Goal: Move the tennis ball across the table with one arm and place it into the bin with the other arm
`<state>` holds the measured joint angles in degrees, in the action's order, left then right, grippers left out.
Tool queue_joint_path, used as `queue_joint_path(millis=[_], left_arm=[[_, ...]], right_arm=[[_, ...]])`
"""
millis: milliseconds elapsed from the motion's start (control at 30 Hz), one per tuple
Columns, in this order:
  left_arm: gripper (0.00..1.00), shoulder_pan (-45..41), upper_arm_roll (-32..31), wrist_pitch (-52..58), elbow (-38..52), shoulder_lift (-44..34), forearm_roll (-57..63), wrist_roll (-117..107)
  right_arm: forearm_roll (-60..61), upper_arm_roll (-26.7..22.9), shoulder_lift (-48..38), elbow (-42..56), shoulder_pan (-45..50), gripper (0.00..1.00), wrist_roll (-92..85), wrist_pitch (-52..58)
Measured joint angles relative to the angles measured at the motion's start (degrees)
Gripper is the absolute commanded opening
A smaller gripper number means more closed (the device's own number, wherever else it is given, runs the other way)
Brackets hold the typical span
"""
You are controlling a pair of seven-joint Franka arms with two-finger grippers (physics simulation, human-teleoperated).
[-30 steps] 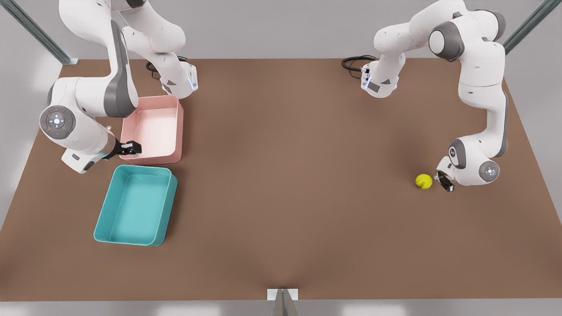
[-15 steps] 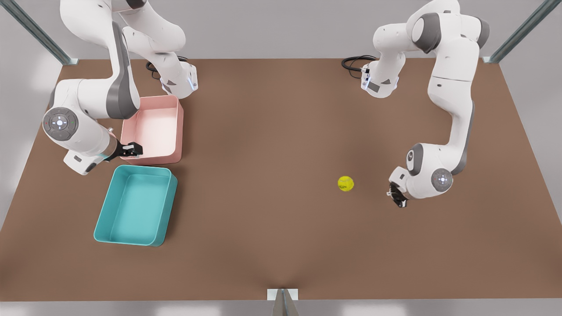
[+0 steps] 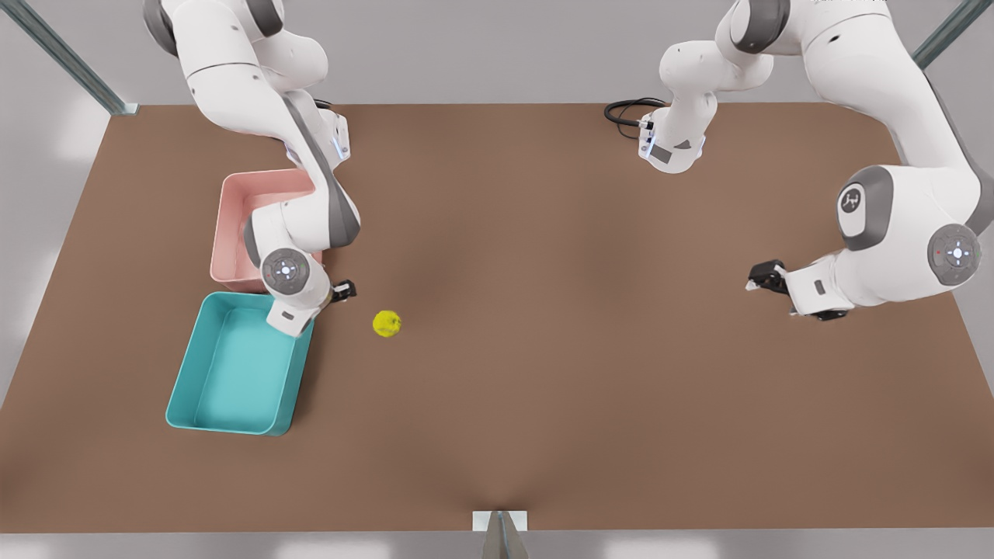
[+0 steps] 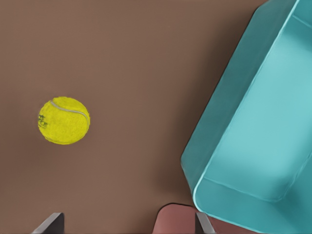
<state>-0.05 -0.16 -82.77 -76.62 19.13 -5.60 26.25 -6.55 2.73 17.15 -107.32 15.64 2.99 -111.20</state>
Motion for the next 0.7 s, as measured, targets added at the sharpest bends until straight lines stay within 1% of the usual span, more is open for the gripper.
queue_joint_path(millis=[133,233,467,600,700], left_arm=[[1.00,0.1,0.0,2.0,0.1,0.3,0.3,-8.4],[1.00,0.2,0.0,2.5,0.1,0.4,0.3,-13.6],[1.00,0.2,0.0,2.7,0.1,0.6,0.4,-22.7],[1.00,0.3,0.0,2.6,0.1,1.2,0.3,-26.6],[1.00,0.2,0.0,2.6,0.0,1.7,0.3,-28.9]], right_arm=[[0.0,0.0,0.1,-5.8,0.5,1.00,3.5,-9.3],[0.0,0.0,0.3,-7.5,0.7,1.00,5.8,-14.2],[-0.5,-0.3,1.7,-8.6,2.4,1.00,10.1,-19.5],[-0.7,-1.0,-0.7,-13.3,2.3,1.00,11.9,-21.9],[-0.7,-1.8,-3.9,-19.3,2.3,1.00,13.0,-24.7]])
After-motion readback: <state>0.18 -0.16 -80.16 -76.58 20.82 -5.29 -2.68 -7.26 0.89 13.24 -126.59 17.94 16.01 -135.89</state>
